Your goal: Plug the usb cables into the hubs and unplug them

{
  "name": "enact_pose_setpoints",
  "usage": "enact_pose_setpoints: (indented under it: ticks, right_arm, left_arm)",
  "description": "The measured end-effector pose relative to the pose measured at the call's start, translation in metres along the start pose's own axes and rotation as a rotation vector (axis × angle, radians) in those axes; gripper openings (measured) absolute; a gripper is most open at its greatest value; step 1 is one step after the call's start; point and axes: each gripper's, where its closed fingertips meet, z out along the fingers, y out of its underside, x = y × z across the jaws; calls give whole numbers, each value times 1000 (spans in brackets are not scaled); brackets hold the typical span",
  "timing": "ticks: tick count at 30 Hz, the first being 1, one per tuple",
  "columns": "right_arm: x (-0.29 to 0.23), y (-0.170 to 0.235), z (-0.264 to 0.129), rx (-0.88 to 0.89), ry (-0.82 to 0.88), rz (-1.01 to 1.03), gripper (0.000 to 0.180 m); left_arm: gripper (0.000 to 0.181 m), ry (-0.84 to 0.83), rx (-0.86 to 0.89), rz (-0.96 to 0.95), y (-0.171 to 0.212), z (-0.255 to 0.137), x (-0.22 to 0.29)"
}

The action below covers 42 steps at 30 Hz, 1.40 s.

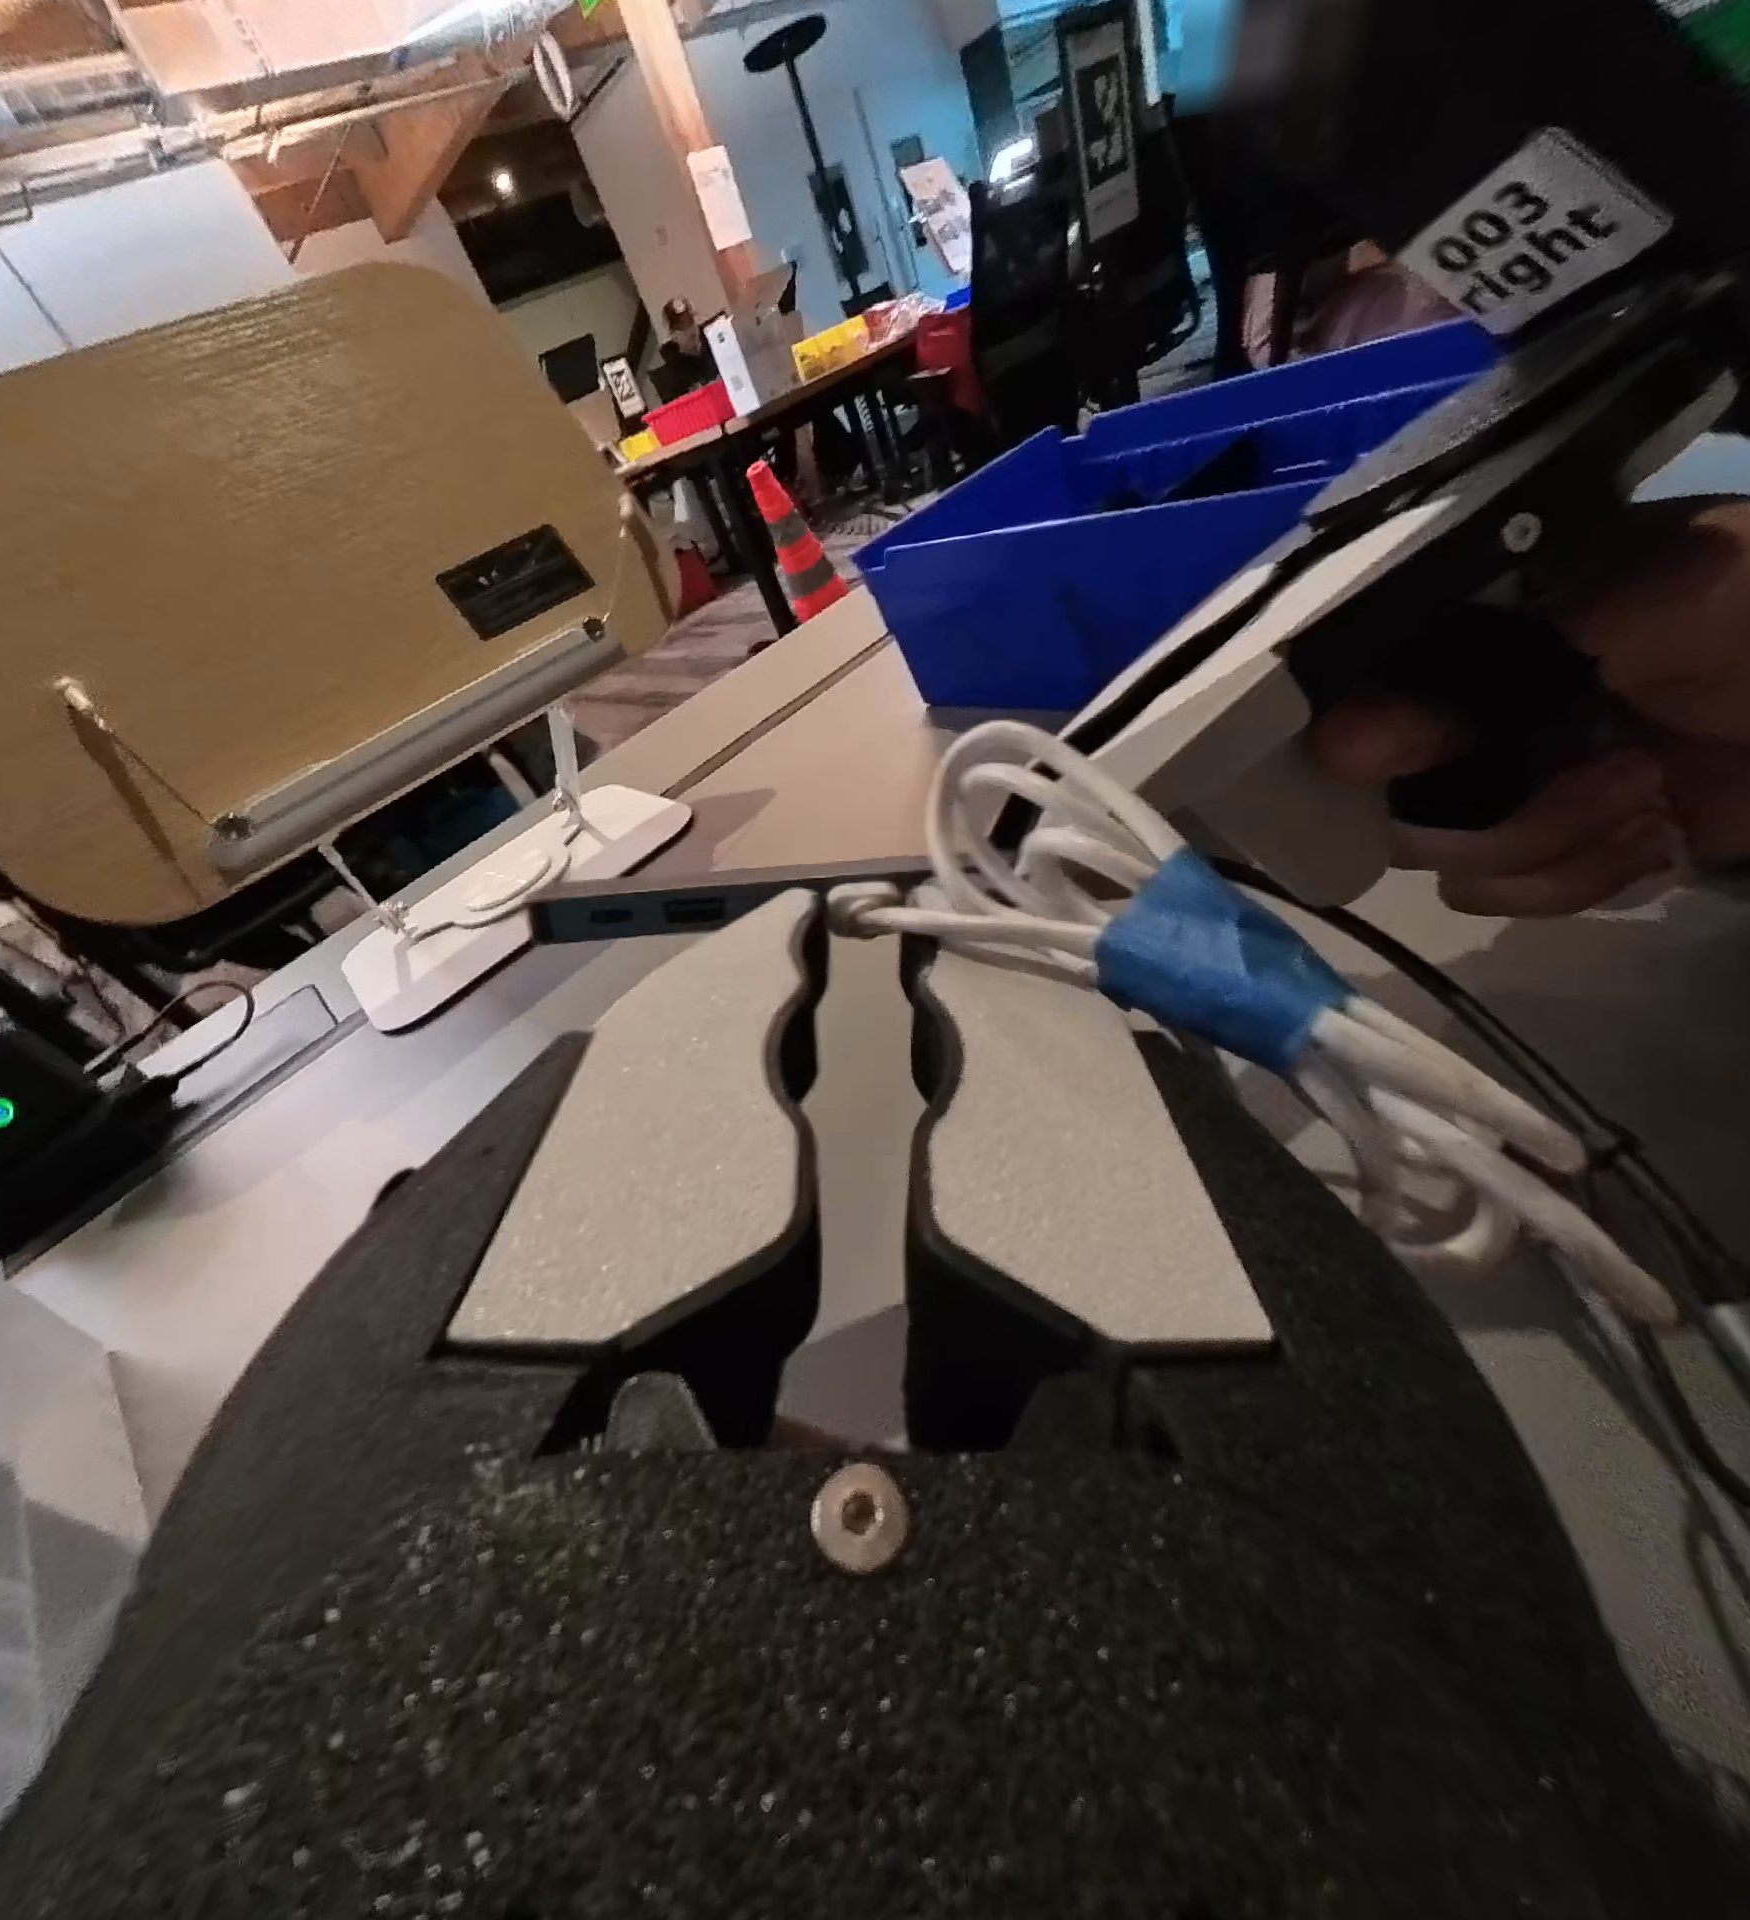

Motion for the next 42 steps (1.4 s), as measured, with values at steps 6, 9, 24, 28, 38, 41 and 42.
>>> enact_pose_setpoints:
  ticks: [6,9,24,28,38,41,42]
  right_arm:
    - [1,1,0,8,-8,49,28]
    - [4,-1,-1,12,1,54,28]
    - [0,-4,-7,15,-33,-22,28]
    - [-4,-6,-7,29,-59,20,28]
    - [-8,-11,-11,54,-111,60,29]
    - [-12,-12,-11,59,-135,69,29]
    - [-13,-11,-11,50,-139,68,29]
  left_arm:
    - [9,-10,-10,24,1,0,2]
    - [10,-4,-7,37,1,-3,4]
    - [3,6,45,22,-10,-6,5]
    - [3,-4,67,51,-14,-7,8]
    - [3,-50,106,116,-22,-8,8]
    - [3,-77,132,128,-25,-10,6]
    - [3,-79,134,121,-25,-11,5]
